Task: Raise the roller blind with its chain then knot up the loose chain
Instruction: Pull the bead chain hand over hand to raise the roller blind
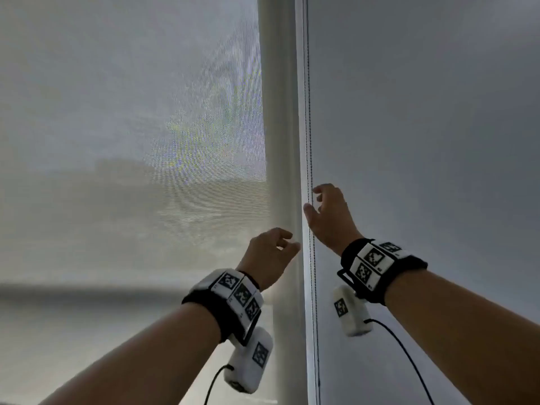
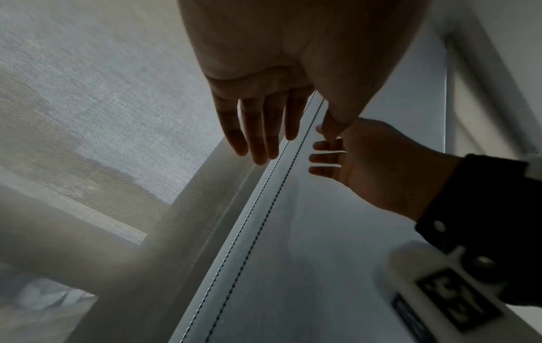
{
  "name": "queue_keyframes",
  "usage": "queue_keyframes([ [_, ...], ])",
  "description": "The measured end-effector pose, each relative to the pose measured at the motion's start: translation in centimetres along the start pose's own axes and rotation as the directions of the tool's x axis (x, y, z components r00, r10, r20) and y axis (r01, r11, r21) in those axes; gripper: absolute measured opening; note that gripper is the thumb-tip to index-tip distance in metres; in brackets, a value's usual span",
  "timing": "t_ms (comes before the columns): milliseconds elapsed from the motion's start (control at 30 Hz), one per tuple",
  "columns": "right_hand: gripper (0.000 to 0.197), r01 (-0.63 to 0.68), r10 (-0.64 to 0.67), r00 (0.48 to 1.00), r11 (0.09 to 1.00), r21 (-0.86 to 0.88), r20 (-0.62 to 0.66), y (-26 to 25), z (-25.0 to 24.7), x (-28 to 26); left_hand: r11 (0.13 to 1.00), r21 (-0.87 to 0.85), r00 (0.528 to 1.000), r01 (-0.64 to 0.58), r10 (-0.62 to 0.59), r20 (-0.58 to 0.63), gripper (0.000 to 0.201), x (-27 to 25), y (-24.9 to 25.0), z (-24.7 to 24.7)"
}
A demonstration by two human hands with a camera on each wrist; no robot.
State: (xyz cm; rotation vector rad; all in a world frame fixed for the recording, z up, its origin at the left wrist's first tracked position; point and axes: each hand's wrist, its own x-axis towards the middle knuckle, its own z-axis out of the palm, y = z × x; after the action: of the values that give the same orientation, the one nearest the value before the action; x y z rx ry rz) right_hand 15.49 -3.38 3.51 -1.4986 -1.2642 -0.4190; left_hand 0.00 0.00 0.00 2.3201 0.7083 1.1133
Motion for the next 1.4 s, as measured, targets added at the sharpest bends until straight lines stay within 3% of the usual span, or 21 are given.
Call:
queue_keyframes([
  [167,0.046,-0.151,0.146,0.988,0.948,0.281,0.039,0.4,1.8,3.1,0.996,-0.066,0.998,0.059,-0.061,-0.015,0.038,2.3,-0.4,2.1],
  [333,0.019,-0.154,0.180,0.984,0.822,0.548,0.006,1.5,3.7,3.7,0.978,-0.171,0.991,0.117,-0.126,-0.041,0.036,4.1,-1.4,4.0],
  [500,0.031,-0.051,0.092,0.994,0.873,0.485,-0.062,2.2,3.8,2.2,0.955,-0.287,0.987,0.082,-0.118,-0.110,0.030,4.4,-1.1,4.9],
  [667,0.030,-0.007,0.077,0.991,0.857,0.516,-0.113,1.3,3.0,0.6,0.946,-0.323,0.989,0.024,-0.069,-0.129,0.032,4.7,-0.5,4.7],
  [1033,0.029,-0.101,0.126,0.992,0.771,0.629,0.004,0.0,2.2,-4.7,0.920,-0.392,0.996,-0.008,-0.029,-0.086,0.037,3.3,0.5,4.4],
  [1266,0.028,-0.032,0.057,0.998,0.875,0.484,-0.036,1.7,3.3,-9.1,0.904,-0.428,0.995,-0.025,-0.020,-0.099,0.034,2.4,1.6,5.0],
  [1400,0.031,-0.081,0.098,0.995,0.901,0.426,-0.017,2.9,4.3,-11.8,0.879,-0.475,0.998,-0.033,0.004,-0.062,0.035,1.9,2.8,5.1],
])
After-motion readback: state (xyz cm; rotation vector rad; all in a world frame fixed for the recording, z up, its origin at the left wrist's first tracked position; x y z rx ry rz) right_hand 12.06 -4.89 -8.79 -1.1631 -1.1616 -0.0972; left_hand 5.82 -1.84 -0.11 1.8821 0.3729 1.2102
